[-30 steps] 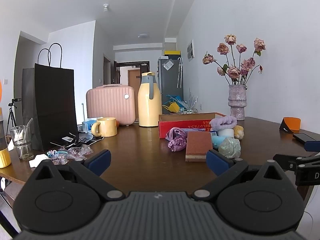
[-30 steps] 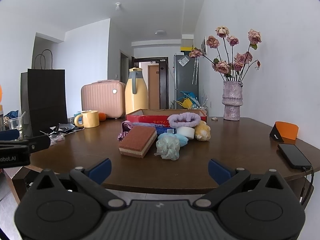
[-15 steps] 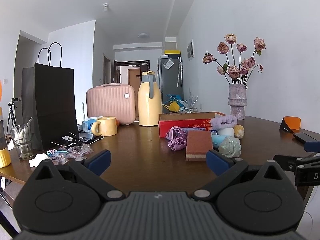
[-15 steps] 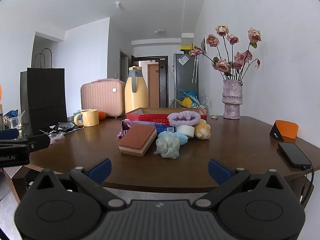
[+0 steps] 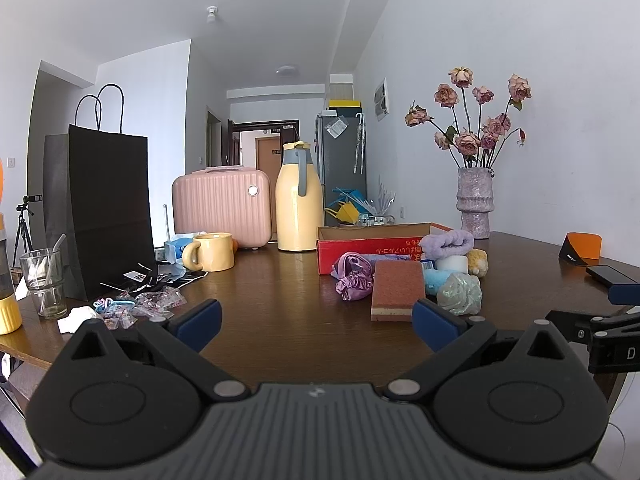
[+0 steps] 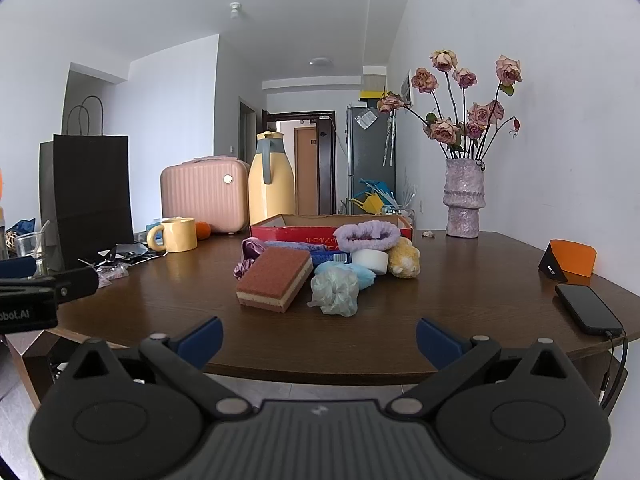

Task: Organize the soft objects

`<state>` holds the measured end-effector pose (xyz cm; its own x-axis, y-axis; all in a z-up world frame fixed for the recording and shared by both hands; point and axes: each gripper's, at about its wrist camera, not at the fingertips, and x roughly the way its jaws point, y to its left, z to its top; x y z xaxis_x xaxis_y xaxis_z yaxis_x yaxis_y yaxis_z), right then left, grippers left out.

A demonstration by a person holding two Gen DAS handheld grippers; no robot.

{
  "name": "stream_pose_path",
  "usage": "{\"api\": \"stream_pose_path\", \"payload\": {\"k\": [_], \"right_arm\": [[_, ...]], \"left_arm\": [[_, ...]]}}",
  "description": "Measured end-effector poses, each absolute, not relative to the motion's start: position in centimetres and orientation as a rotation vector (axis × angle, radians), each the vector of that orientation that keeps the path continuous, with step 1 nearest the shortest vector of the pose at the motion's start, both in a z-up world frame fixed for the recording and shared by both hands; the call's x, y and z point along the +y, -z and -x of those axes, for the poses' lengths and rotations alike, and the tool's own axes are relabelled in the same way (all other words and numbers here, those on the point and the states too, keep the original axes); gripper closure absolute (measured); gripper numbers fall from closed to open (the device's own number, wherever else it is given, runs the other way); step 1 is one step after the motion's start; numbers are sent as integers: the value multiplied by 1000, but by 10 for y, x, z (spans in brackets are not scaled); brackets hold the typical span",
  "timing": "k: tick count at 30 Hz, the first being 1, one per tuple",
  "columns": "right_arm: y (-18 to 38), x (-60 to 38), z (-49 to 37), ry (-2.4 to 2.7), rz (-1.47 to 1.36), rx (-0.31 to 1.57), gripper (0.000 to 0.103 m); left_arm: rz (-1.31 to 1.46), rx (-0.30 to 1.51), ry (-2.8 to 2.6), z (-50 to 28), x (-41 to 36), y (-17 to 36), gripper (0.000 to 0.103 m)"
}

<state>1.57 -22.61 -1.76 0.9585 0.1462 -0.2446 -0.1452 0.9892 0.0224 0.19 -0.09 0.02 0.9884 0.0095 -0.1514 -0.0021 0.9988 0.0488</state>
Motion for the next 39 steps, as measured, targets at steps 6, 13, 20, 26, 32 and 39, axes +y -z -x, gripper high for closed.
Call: {"api": "stream_pose_path", "payload": {"k": [6,13,20,26,32,39], "right_arm": [[18,-226,-16,-146,-5,251,0],[18,-226,-16,-146,-5,253,0],[18,-226,-16,-146,-5,252,0],[19,-226,-17,-146,-4,255,0],[19,-226,-17,-145,-4,256,0],[20,-226,-17,-146,-4,255,0]], "left_arm": [[-49,152,-6,-2,-1,0,0],[-47,156,-7,-3,0,2,0],[-46,158,-6,-3,0,3,0],[-47,159,-6,-3,0,3,0],[-47,160,-6,-3,0,3,0],[-48,160,-6,-2,0,3,0]]}}
